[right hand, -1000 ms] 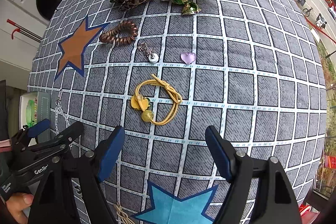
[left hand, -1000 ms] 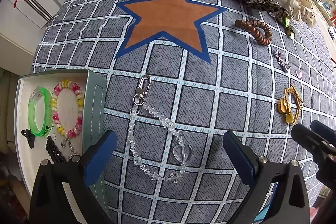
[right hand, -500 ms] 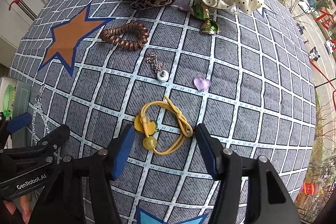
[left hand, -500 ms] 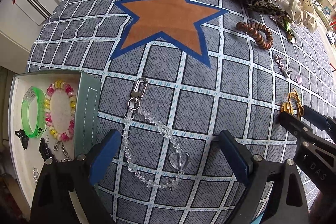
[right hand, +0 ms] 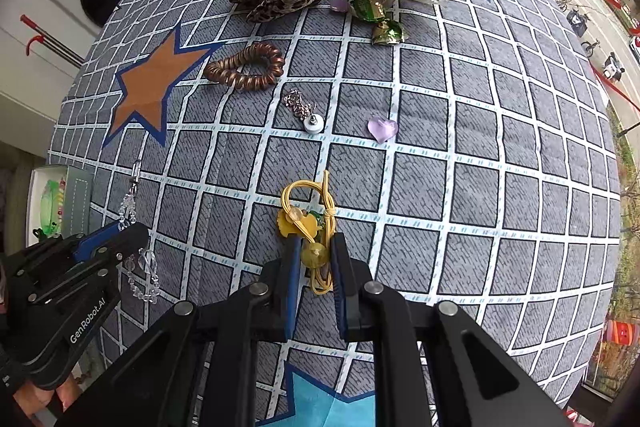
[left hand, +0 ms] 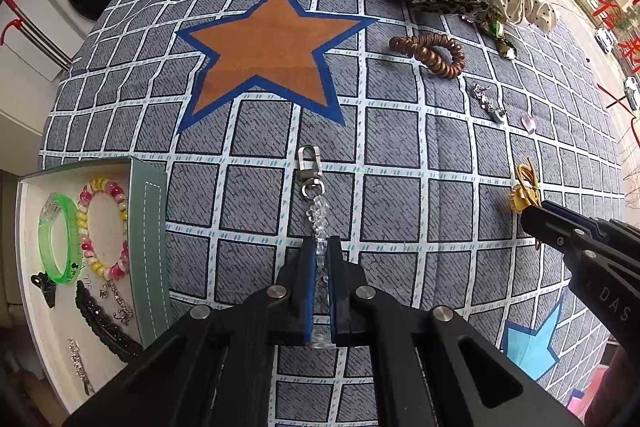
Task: Organize jewelry
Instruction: 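Grasp the yellow hair tie with the right tool while the left tool grasps the crystal bead chain, then carry the yellow hair tie and crystal chain into the white tray while both tools release them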
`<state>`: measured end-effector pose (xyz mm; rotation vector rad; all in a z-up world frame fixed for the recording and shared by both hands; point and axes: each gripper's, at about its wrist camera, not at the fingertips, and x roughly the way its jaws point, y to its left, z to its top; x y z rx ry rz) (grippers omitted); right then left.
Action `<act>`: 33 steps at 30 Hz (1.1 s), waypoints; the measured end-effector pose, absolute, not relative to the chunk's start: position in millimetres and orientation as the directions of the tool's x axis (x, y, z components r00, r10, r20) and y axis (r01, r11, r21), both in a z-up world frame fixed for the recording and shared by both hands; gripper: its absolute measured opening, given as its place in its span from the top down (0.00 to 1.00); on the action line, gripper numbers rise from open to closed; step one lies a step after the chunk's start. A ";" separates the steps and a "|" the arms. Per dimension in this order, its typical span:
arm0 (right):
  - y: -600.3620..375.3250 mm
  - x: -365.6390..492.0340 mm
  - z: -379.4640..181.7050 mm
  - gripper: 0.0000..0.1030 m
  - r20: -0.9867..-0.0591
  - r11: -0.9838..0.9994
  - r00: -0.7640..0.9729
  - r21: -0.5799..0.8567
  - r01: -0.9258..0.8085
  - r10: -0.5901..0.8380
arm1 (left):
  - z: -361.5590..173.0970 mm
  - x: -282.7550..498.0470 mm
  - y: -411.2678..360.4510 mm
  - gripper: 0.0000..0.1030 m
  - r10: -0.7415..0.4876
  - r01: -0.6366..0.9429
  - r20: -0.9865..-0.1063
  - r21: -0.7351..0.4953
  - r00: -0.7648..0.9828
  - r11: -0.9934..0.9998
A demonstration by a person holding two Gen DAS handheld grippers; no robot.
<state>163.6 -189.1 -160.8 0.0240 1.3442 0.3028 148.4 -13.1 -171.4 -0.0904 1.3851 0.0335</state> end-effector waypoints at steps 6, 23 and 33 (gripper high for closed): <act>-214.1 139.6 -152.6 0.85 -0.945 0.957 0.173 0.257 -0.136 0.279 | -156.2 129.0 -18.8 0.89 -0.093 -0.026 -0.973 -0.101 0.212 0.995; -227.1 65.6 -128.0 0.85 -0.937 0.944 0.118 0.326 -0.047 0.330 | -102.1 80.7 -25.0 0.89 -0.192 0.095 -0.953 -0.174 0.235 0.980; -221.2 32.4 -113.2 0.85 -0.944 0.949 0.105 0.313 -0.018 0.313 | -83.4 33.9 -13.6 0.89 -0.228 0.152 -0.952 -0.200 0.202 0.968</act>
